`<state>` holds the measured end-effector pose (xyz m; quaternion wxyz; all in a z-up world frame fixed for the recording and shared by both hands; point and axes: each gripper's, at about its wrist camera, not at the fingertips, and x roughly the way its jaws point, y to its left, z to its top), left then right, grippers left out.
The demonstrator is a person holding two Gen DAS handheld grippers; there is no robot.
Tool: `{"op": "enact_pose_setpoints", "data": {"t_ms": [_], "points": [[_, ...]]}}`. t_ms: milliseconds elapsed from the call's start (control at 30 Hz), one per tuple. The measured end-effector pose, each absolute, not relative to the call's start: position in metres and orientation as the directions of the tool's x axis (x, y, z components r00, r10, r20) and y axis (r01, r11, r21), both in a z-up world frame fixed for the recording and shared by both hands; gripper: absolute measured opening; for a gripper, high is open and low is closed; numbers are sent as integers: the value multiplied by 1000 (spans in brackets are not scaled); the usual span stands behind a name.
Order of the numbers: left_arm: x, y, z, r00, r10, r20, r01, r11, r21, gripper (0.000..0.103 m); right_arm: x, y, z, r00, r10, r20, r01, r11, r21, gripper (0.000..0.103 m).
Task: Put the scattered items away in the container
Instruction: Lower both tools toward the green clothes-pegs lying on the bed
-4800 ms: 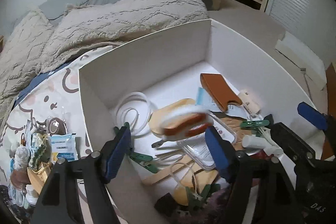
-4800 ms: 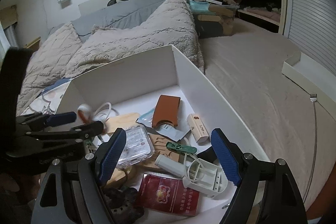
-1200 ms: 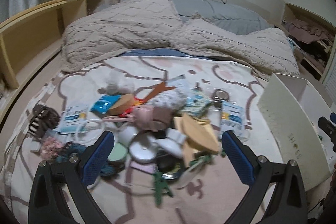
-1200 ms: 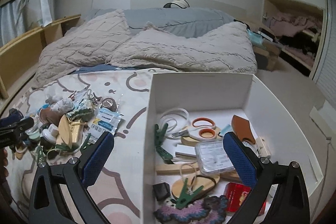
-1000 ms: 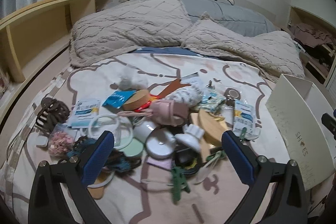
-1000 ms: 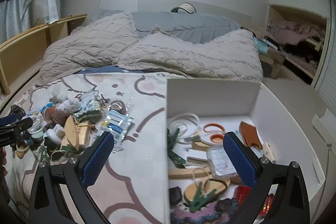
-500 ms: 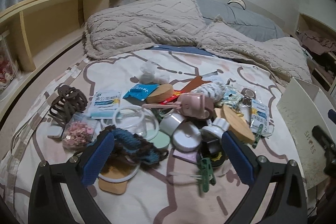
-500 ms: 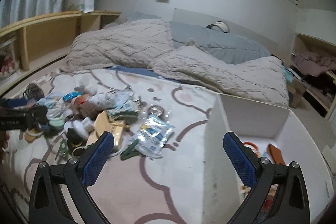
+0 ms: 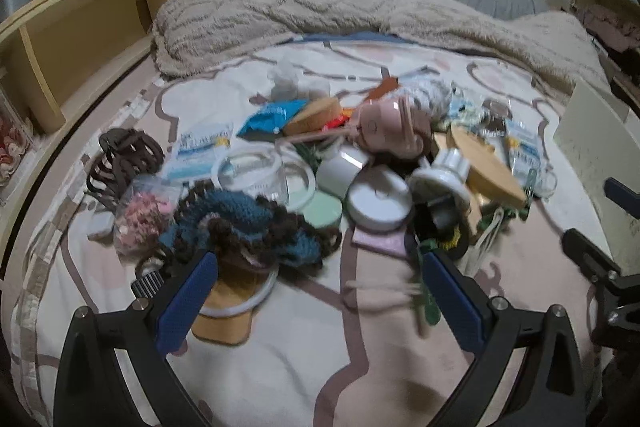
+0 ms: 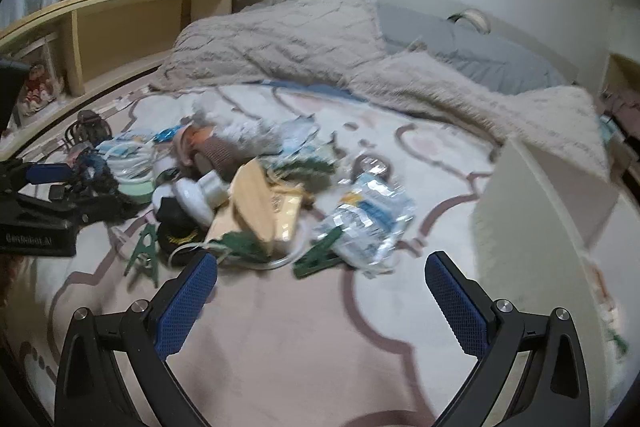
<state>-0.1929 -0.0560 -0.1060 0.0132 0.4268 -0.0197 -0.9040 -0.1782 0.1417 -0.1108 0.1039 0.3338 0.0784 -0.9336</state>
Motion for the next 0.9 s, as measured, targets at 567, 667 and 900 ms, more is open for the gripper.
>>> {"op": "enact_pose_setpoints", "data": {"t_ms": [567,667,900], "points": [[-197,-62,-126,-615,-134,-777,29,-989,147,103,-210,102,-149,-637,-180,-750,310,-950,-36,103],[-200,-64,-129,-613,-136,-778,42,-989,140,103,-220,97,-157,-614,-158,-773,295,-955,-40,103],[-201,-64,-135,-608,-136,-782,40,-989,141,103,-220,100,-171,-566,-146,-812,288,-957,-28,103]]}}
